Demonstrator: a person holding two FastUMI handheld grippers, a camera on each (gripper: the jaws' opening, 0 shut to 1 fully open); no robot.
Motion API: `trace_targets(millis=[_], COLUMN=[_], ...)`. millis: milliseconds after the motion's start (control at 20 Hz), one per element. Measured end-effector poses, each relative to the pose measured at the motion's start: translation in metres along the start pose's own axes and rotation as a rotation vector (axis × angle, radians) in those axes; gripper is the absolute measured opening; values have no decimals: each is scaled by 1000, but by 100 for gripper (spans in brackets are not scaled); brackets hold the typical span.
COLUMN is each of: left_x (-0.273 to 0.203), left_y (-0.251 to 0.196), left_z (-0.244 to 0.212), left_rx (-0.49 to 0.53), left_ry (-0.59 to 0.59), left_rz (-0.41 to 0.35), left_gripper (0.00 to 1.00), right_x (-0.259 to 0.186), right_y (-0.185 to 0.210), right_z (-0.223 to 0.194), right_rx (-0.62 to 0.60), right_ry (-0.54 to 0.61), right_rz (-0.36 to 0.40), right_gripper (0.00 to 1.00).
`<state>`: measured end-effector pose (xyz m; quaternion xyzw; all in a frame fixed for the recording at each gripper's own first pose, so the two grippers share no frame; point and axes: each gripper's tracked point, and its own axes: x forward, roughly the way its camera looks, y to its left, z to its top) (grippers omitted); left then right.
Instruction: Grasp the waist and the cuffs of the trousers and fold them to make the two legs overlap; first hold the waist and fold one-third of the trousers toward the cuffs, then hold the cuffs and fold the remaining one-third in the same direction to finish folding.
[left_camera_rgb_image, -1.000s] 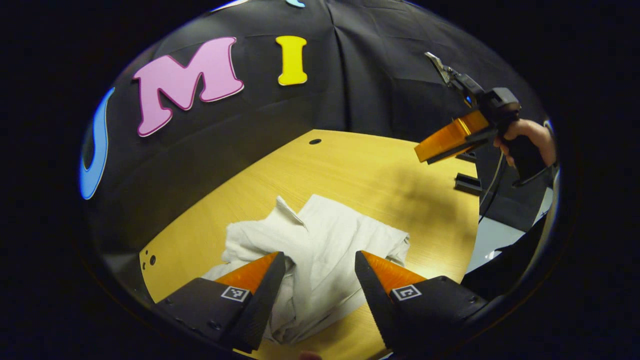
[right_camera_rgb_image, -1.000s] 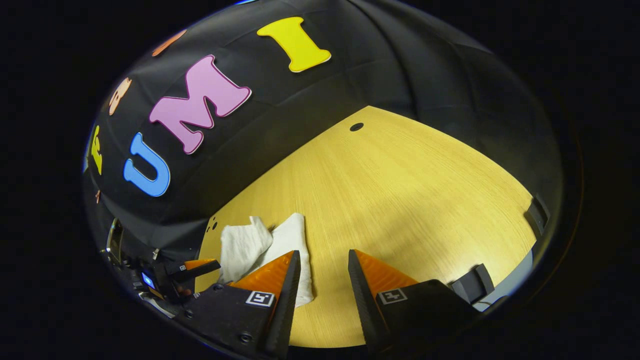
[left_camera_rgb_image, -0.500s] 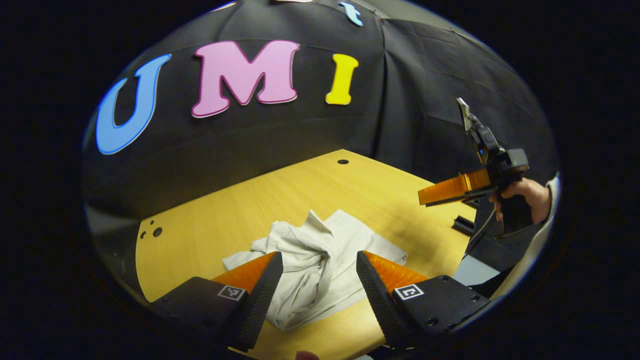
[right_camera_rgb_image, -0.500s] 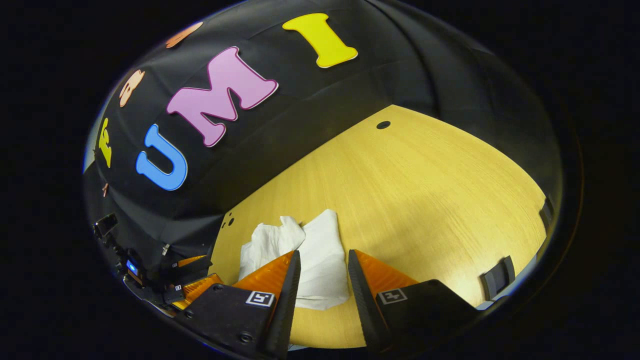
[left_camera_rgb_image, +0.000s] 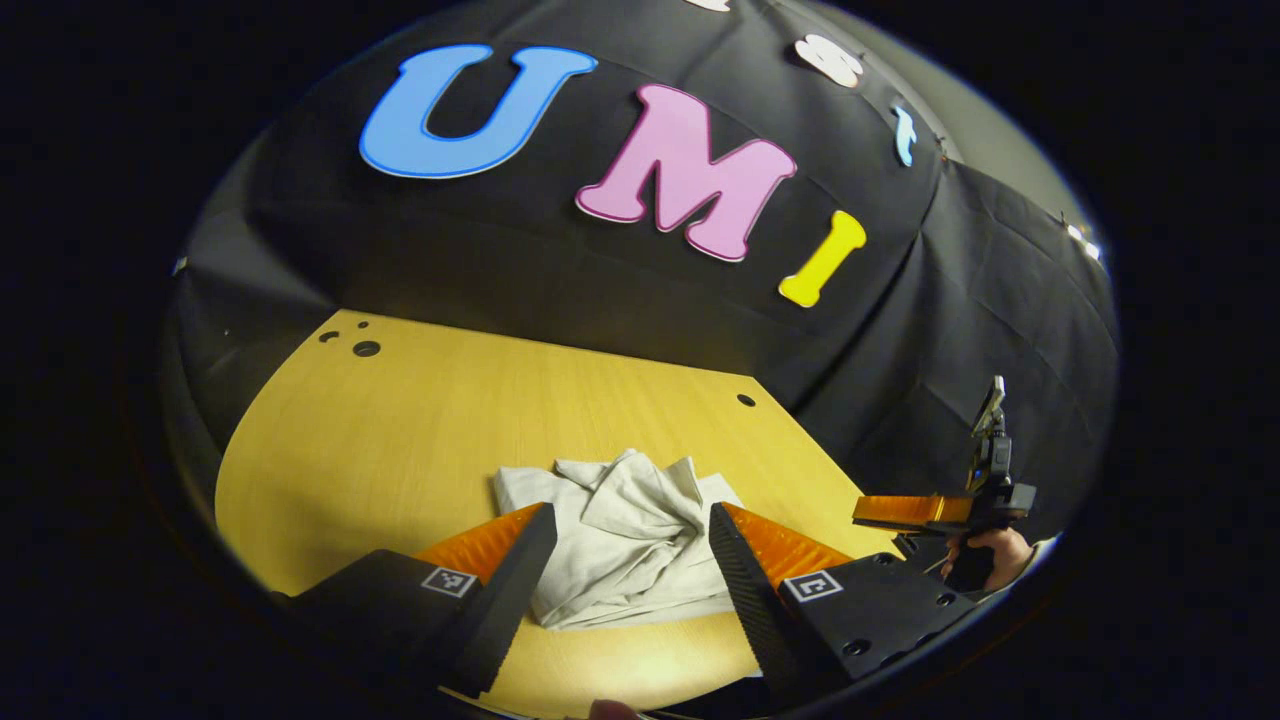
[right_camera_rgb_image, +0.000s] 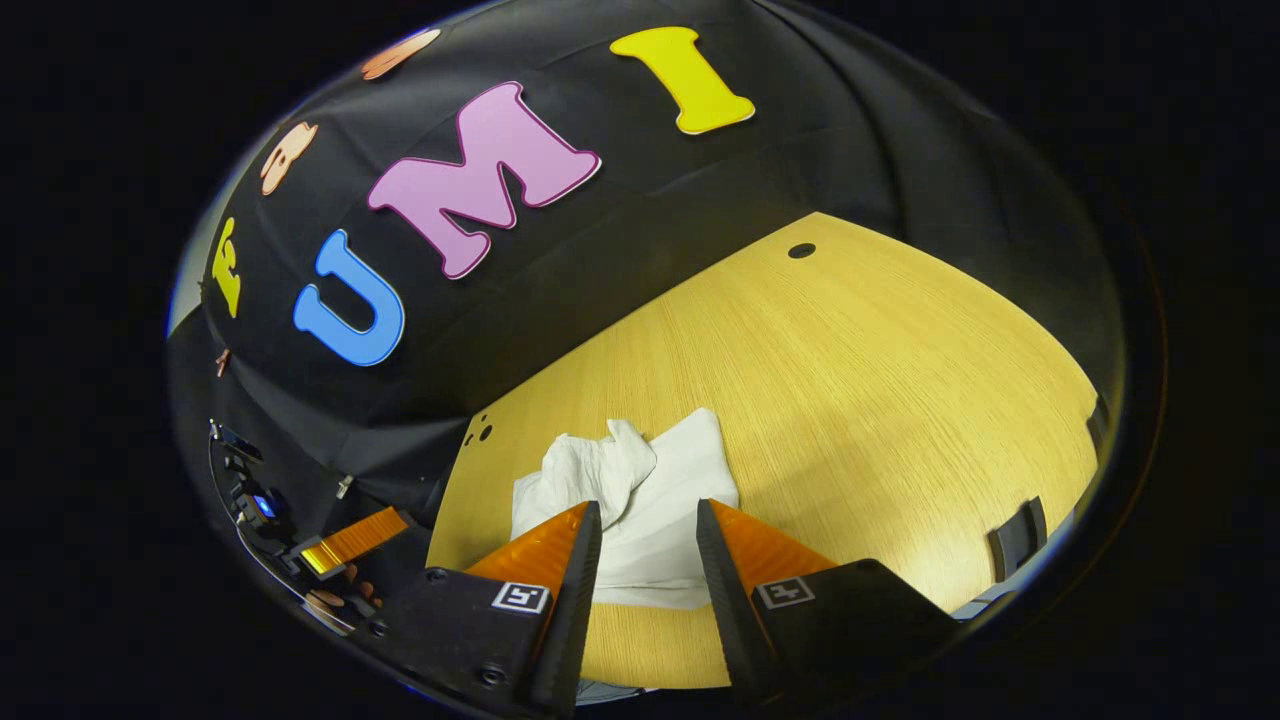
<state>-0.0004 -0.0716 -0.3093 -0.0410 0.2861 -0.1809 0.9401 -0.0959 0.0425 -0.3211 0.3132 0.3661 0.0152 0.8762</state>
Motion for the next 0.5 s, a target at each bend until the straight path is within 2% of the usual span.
trace_targets(millis=[300, 400, 500], left_x=[-13, -15, -15], left_y=[31, 32, 25], left_z=[-4, -9, -14], left_rx=[-88, -93, -102], left_ry=[10, 19, 34], left_rz=[73, 67, 27], left_gripper=[96, 96, 96], right_x=[2, 5, 5], right_y=[11, 15, 17], right_z=[-1, -3, -5], right_rx=[-3, -8, -9], right_ry=[-9, -5, -1], right_rz=[9, 13, 16], right_gripper=[60, 60, 60])
